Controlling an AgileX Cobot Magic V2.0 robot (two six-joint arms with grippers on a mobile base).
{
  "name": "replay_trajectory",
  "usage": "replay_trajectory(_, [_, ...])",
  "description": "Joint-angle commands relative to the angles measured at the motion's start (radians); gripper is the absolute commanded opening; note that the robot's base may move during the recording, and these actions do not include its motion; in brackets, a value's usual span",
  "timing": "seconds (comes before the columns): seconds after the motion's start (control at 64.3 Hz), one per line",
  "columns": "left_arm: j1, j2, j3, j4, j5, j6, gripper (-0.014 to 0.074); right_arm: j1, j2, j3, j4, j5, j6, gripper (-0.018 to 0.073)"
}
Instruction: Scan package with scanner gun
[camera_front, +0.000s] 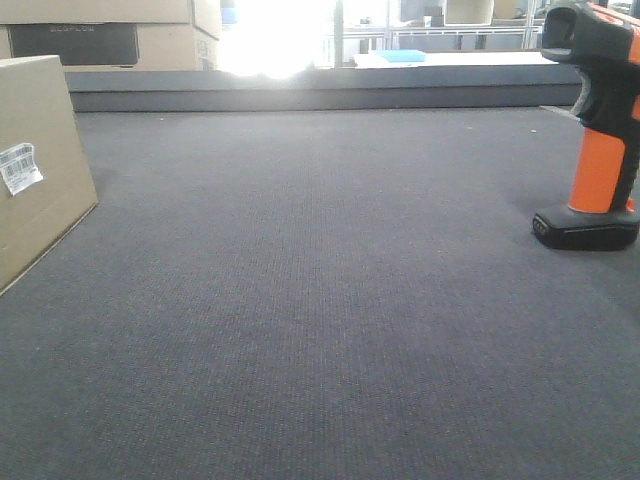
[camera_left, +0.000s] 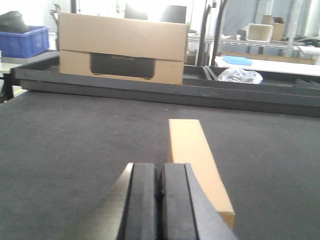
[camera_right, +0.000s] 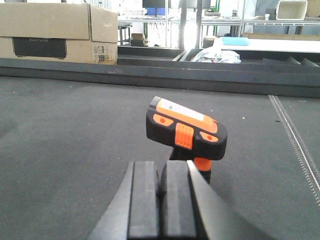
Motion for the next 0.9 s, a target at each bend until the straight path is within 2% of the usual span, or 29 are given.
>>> replay_trajectory(0.0, [0.021,-0.008,0.003,-0.003,-0.007,-0.006,-0.0111,0.003,-0.004,-0.010,0.001,-0.026,-0.006,-0.0160])
replay_trajectory(0.839, [0.032,-0.008,0.003,-0.003,-0.007,-0.006,-0.0111,0.003,-0.005,-0.010,0.017,-0.038,-0.006,-0.0160])
replay_trajectory(0.886, [0.032,-0.008,0.003,-0.003,-0.007,-0.006,-0.0111,0.001,-0.012,-0.008,0.017,-0.042,-0.032,-0.0160])
